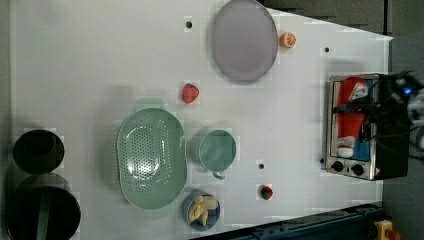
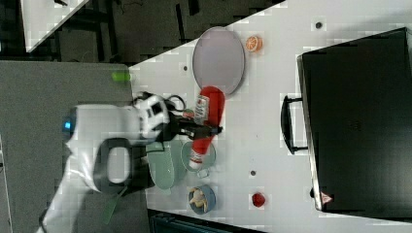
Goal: Pick ketchup from plate and place it on table.
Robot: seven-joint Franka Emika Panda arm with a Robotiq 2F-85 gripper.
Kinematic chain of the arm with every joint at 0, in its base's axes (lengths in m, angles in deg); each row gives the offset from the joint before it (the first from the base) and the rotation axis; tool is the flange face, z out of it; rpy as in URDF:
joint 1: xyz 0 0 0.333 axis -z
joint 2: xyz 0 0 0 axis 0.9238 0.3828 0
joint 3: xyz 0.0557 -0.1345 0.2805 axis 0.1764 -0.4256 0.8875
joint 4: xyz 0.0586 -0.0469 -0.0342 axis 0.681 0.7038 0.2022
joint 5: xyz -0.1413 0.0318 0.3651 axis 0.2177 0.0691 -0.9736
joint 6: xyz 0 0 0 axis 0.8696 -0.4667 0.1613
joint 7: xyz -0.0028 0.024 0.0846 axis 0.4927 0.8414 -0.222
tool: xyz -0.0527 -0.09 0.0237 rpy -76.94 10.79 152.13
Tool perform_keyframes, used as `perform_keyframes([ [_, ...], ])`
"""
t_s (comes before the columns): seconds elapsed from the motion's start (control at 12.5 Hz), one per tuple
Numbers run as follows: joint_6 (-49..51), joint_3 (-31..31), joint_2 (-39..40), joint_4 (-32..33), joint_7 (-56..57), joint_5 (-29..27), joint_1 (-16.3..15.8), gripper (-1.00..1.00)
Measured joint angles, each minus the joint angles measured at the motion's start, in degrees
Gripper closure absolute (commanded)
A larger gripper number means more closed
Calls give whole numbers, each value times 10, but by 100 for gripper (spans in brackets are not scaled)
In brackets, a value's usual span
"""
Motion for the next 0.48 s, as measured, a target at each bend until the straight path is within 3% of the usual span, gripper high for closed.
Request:
perform_keyframes([
  [0.48,-152,9,12,143,-71,3,-3,-24],
])
